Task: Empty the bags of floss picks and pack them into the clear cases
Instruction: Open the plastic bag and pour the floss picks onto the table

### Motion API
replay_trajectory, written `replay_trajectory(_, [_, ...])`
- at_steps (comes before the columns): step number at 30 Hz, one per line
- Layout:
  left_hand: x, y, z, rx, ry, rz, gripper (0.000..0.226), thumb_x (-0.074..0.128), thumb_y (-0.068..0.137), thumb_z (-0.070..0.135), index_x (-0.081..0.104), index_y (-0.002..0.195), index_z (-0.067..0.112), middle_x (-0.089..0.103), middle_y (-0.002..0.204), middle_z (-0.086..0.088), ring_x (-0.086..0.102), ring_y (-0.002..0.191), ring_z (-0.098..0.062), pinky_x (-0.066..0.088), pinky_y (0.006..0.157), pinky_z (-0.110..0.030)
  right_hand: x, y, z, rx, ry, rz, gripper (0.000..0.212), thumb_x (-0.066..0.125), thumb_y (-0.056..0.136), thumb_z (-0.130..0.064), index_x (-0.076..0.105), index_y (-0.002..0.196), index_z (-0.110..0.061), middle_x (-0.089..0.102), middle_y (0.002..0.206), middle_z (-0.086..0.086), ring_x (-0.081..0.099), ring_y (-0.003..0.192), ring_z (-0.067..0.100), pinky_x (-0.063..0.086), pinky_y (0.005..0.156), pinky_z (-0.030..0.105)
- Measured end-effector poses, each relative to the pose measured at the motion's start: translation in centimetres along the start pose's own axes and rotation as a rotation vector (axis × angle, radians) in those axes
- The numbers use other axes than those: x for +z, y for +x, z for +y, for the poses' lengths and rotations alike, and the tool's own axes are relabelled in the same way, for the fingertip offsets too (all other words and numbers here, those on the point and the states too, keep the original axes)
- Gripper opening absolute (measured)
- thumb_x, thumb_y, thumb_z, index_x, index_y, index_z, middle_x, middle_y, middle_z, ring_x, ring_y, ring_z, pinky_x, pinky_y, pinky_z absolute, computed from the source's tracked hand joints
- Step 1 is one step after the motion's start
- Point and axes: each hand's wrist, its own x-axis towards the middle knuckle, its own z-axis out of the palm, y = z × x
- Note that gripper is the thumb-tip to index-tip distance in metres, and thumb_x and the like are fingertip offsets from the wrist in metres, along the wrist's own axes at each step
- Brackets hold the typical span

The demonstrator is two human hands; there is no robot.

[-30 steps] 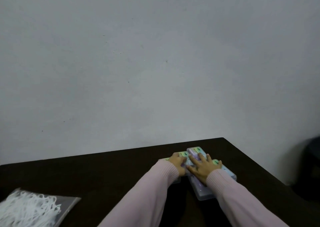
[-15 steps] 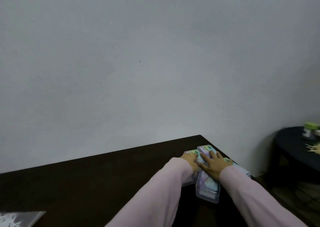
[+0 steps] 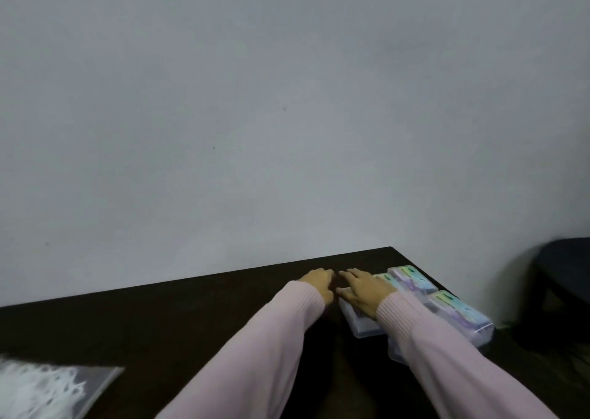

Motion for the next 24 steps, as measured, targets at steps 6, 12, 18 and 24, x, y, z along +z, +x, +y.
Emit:
replay_trajectory(6, [-1.9,-4.3,-9.0,-0.097,0.079,0.009,0.056,0.050,0.093,0.010,0.030,0.145,0.018,0.032,0.149,-0.006,0.036,0.134,-0.024,0.034,0.110,-0.041,0.3,1.0,-8.3,-0.169,-0.022,-0.054,0.056,0.041,0.097,-0.033,0.021,0.147,-0.017,0.026,0.152,0.005,0.033,0.136,0.024,0.032,0.110,0.042])
replay_trajectory(12, [-4.5,-10.8,-18.4,-0.268,0.096,0.076,0.055,0.052,0.093,0.014,0.032,0.144,0.021,0.030,0.150,-0.004,0.035,0.135,-0.023,0.032,0.111,-0.043,1.6,0.9,-17.5,-0.379,-0.057,-0.085,0.055,0.046,0.096,-0.024,0.023,0.146,-0.017,0.031,0.148,0.005,0.041,0.130,0.024,0.038,0.106,0.041])
replay_trajectory(18, [-7.1,-18.2,-26.1,-0.490,0.107,0.112,0.053,0.050,0.094,0.015,0.033,0.143,0.023,0.036,0.146,-0.006,0.040,0.131,-0.023,0.037,0.107,-0.040,3.9,-0.1,-26.2,-0.548,-0.110,-0.140,0.053,0.048,0.095,-0.027,0.028,0.143,-0.020,0.034,0.147,0.005,0.042,0.129,0.024,0.039,0.105,0.042])
replay_trajectory(24, [-7.8,-24.8,-31.1,-0.649,0.127,0.077,0.052,0.052,0.093,0.022,0.035,0.142,0.022,0.033,0.147,-0.007,0.034,0.134,-0.023,0.031,0.111,-0.038,5.7,-1.7,-32.8,-0.662,-0.108,-0.211,0.046,0.043,0.095,-0.040,0.038,0.136,-0.021,0.043,0.136,0.005,0.048,0.119,0.023,0.041,0.097,0.040])
